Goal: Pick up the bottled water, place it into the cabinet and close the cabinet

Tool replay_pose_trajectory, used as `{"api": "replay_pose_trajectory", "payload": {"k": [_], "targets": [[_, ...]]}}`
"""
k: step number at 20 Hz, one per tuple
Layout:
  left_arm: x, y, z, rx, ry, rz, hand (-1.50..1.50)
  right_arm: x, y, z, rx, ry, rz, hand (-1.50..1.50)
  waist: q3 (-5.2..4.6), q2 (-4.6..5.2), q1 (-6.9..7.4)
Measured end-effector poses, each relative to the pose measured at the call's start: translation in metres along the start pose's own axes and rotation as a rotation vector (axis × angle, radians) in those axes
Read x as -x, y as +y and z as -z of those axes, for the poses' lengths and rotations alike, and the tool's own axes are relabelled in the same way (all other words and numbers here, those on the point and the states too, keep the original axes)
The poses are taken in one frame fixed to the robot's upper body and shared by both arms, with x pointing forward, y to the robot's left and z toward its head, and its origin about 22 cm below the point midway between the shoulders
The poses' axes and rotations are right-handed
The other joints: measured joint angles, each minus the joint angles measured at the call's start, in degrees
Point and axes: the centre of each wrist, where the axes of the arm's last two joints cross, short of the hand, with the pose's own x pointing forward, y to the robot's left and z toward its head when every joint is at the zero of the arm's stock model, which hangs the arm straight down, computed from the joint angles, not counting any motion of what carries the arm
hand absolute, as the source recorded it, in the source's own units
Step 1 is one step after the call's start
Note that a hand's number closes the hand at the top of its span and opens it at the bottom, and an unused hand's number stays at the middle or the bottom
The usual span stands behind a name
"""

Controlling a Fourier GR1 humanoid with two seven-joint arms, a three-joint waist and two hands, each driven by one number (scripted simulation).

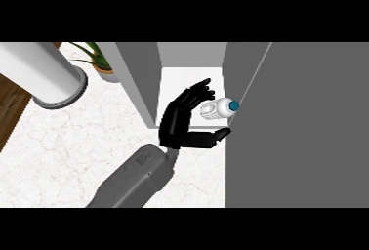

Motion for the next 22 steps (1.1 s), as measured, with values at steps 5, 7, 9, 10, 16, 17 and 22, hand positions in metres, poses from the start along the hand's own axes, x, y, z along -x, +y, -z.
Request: {"api": "replay_pose_trajectory", "payload": {"k": [5,7,9,10,16,17,22], "targets": [[-0.001,0.009,-0.053,-0.034,0.007,-0.017,-1.5,0.0,0.007,-0.001,0.018,0.0,0.021,-1.5,0.0,-0.16,0.95],[-0.003,0.018,-0.078,-0.059,0.006,-0.015,-1.5,0.0,0.009,-0.001,0.027,-0.003,0.026,-1.5,-0.01,-0.17,1.25],[-0.009,0.03,-0.101,-0.084,0.003,-0.007,-1.5,0.0,0.008,-0.001,0.015,0.002,0.017,-1.5,0.0,-0.14,1.5],[-0.01,0.034,-0.115,-0.097,0.003,-0.007,-1.5,-0.001,0.008,-0.001,-0.004,0.008,0.021,1.5,-0.01,-0.1,1.57],[-0.031,0.066,-0.166,-0.104,-0.01,-0.013,-1.5,-0.001,0.003,0.003,-0.228,0.039,0.049,1.5,-0.14,-0.16,2.37],[-0.034,0.071,-0.173,-0.1,-0.011,-0.009,-1.5,-0.001,0.002,0.004,-0.276,0.049,0.051,1.5,-0.16,-0.23,2.43],[-0.061,0.098,-0.201,-0.09,-0.033,0.016,-1.5,-0.001,0.002,0.013,-0.437,0.061,0.062,1.5,-0.28,-0.37,2.93]]}}
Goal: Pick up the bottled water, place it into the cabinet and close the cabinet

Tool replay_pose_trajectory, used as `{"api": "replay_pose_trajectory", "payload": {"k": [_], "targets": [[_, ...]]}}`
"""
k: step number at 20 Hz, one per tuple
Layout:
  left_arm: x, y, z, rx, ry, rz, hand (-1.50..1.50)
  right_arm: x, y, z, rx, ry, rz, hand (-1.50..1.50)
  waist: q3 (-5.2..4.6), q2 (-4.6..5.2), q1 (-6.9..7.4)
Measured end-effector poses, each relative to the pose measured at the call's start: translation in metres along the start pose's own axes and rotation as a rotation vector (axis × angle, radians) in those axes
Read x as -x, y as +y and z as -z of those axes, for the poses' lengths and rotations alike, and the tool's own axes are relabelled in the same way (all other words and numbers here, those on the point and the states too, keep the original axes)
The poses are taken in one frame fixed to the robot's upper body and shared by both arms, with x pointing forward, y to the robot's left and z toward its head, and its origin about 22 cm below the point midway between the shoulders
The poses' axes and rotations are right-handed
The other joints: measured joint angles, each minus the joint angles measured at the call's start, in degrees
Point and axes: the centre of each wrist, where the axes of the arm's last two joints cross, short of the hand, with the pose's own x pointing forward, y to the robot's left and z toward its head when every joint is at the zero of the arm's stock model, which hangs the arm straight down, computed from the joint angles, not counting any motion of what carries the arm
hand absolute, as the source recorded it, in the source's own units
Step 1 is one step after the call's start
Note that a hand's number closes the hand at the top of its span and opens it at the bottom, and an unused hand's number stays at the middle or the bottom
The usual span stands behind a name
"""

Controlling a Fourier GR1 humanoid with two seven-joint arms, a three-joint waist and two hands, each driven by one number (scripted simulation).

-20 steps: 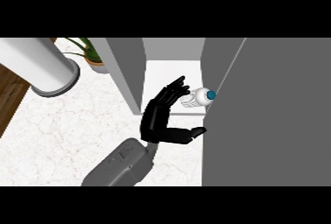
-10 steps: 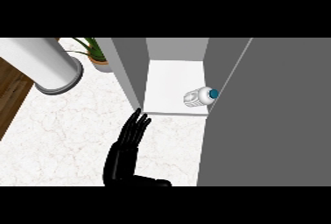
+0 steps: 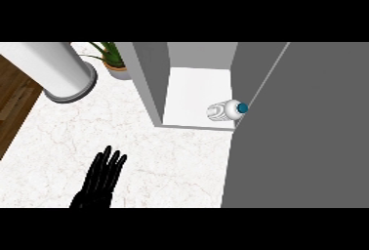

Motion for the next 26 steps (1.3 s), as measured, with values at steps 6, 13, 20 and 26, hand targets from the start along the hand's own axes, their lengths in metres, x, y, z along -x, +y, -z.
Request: {"api": "replay_pose_trajectory", "payload": {"k": [6,13,20,26], "targets": [[-0.029,0.033,-0.027,-0.003,-0.022,0.028,-1.5,0.001,0.006,0.016,-0.082,0.007,0.031,1.5,-0.12,0.33,0.17],[-0.06,0.066,-0.051,0.02,-0.029,0.033,-1.5,0.001,0.006,0.035,-0.075,0.011,-0.006,1.5,-0.19,1.25,1.48],[-0.078,0.083,-0.057,0.062,-0.018,0.028,-1.5,-0.002,-0.008,0.055,-0.2,-0.016,-0.113,1.5,-0.37,1.82,3.92],[-0.088,0.095,-0.058,0.077,-0.016,0.034,-1.5,-0.006,-0.016,0.068,-0.292,-0.025,-0.179,1.5,-0.63,2.21,5.52]]}}
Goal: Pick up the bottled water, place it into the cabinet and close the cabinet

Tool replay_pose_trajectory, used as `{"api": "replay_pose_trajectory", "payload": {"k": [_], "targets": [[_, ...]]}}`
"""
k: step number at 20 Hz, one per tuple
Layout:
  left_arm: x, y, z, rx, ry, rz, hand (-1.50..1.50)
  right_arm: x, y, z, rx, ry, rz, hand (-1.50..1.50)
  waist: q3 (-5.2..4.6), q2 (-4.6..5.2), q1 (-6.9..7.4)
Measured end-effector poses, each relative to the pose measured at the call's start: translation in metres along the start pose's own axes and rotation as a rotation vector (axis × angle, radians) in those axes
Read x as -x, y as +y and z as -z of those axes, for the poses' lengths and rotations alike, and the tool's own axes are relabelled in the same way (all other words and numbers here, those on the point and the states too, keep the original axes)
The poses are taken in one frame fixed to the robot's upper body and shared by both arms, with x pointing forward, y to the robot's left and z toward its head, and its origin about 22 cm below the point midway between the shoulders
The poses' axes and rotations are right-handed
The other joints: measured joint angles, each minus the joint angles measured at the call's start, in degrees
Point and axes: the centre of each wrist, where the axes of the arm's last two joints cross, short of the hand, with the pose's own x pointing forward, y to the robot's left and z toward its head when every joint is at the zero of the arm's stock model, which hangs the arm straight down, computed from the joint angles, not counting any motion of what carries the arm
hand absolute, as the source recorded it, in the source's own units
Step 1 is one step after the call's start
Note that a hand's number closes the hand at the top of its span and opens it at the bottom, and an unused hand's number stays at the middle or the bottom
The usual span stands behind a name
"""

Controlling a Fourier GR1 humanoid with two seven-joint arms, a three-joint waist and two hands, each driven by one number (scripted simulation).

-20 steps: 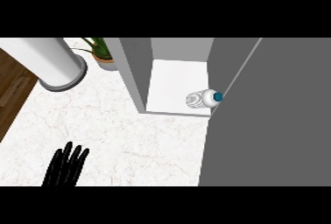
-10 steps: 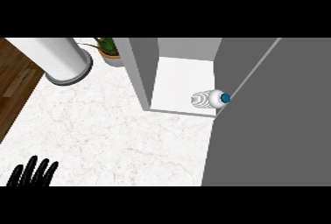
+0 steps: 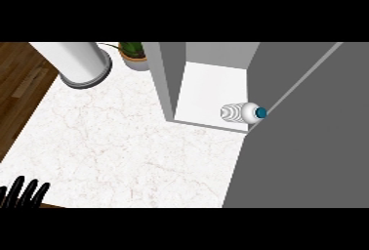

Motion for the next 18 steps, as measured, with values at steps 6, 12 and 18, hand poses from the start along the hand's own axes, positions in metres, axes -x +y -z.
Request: {"api": "replay_pose_trajectory", "payload": {"k": [6,12,18], "targets": [[-0.008,0.009,0.004,0.02,-0.007,0.01,-1.5,0.0,-0.004,0.007,-0.047,-0.003,-0.018,1.5,-0.11,0.51,0.66],[-0.015,0.014,0.008,0.032,-0.014,0.019,-1.5,0.001,-0.005,0.009,-0.049,-0.002,-0.006,1.5,-0.17,1.06,1.45],[-0.022,0.019,0.015,0.053,-0.022,0.031,-1.5,0.006,-0.004,0.009,-0.02,-0.01,0.054,1.5,-0.12,1.91,2.42]]}}
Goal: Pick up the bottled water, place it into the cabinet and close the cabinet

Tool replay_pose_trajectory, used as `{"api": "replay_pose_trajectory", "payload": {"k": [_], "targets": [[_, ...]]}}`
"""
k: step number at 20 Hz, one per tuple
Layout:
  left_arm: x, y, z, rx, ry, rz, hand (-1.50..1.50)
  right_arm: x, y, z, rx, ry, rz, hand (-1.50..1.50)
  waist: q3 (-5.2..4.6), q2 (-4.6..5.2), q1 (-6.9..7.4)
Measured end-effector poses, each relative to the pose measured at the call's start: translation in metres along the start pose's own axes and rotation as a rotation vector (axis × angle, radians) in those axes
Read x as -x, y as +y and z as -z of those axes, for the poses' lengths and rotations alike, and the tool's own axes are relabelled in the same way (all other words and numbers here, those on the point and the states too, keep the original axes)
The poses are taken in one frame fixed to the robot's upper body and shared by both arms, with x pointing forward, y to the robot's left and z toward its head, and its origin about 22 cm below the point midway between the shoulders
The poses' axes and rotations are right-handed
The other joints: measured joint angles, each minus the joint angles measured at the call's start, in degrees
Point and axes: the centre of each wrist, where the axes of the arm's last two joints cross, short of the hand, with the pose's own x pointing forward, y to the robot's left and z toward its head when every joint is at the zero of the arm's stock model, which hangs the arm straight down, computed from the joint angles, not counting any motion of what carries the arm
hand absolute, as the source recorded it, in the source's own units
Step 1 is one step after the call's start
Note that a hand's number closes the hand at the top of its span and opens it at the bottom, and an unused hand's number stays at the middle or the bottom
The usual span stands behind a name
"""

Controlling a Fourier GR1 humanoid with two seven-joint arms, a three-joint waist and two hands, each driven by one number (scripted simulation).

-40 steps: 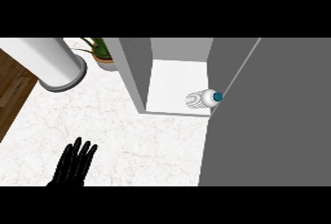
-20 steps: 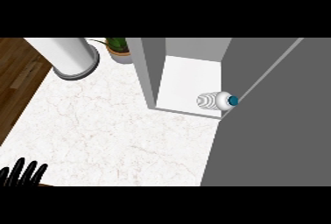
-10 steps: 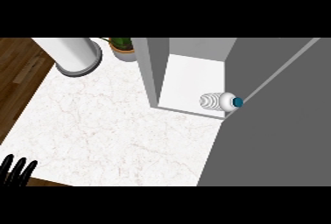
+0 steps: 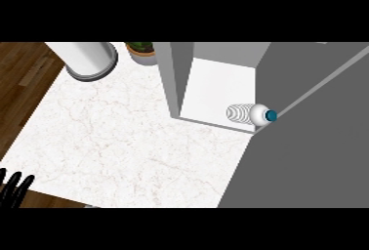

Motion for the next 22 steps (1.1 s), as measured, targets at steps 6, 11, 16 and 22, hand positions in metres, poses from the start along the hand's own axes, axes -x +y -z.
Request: {"api": "replay_pose_trajectory", "payload": {"k": [6,11,16,22], "targets": [[-0.006,0.005,0.005,0.008,-0.007,0.008,-1.5,0.012,-0.001,0.003,0.028,-0.026,0.12,1.5,0.1,0.47,1.04],[-0.007,0.006,0.006,0.004,-0.008,0.001,-1.5,0.035,-0.017,0.013,0.124,0.026,0.179,1.5,0.3,0.34,0.82],[-0.008,0.009,0.004,-0.009,0.002,0.001,-1.5,0.058,-0.045,0.031,0.286,0.074,0.18,1.5,0.56,-0.05,-0.02],[-0.01,0.013,0.003,-0.017,0.012,-0.014,-1.5,0.08,-0.093,0.073,0.458,0.136,0.163,1.5,0.73,-0.64,-0.92]]}}
